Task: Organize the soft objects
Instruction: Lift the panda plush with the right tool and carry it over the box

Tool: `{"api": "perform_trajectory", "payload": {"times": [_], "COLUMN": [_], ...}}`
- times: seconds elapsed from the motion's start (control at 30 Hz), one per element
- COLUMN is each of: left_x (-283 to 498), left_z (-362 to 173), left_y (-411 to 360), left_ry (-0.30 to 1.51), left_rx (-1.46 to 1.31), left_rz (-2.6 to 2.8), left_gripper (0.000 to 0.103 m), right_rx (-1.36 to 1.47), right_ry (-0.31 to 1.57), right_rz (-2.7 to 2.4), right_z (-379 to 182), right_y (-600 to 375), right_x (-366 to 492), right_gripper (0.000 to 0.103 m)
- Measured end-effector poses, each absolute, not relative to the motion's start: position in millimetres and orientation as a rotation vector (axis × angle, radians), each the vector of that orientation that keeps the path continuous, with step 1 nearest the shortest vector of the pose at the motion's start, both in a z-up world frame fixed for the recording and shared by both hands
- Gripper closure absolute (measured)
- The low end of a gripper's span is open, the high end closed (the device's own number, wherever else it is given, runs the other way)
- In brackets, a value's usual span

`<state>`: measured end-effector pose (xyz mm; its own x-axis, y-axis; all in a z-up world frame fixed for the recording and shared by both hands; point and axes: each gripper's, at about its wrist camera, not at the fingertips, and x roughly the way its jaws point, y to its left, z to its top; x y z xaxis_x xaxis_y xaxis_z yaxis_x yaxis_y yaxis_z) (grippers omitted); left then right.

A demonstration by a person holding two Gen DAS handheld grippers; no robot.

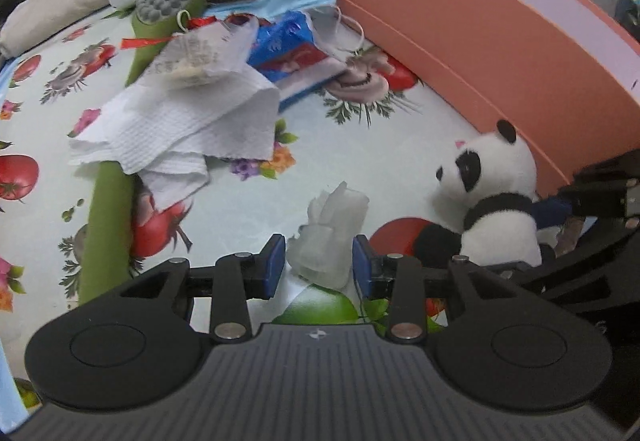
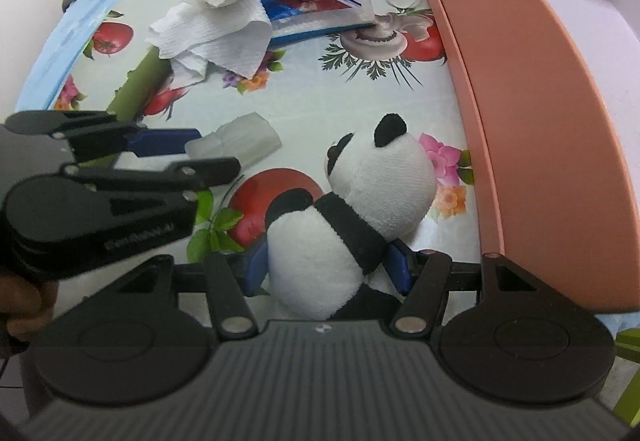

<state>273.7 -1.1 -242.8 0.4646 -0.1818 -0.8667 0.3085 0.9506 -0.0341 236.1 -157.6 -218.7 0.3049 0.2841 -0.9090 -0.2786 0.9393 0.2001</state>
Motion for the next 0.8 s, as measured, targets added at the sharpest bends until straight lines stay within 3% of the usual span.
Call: {"api": "perform_trajectory", "payload": {"times": [0.23, 0.5, 0.8], "left_x": [267.6, 242.3, 186.3], "left_z": [-238.2, -205.4, -129.1], "left_y": [1.3, 10.9, 27.1], "left_ry": [1.02, 0.966, 0.825], "left_rx": [0.096, -0.01, -0.12], "left_rz": [-0.273, -0.173, -0.083], "left_gripper": [0.077, 0.079, 0.079], "right_rx": [0.005, 0.002, 0.015], "right_ry": [1.197, 1.116, 0.988], "right_rz": [0.378, 0.38, 0.395], "right_z": [-216.3, -187.2, -133.8], "right_y": [-156.4, -159.6, -162.5], "right_x": [237.1, 225.2, 193.9], "right_gripper": [0.04, 0.04, 0.04]}}
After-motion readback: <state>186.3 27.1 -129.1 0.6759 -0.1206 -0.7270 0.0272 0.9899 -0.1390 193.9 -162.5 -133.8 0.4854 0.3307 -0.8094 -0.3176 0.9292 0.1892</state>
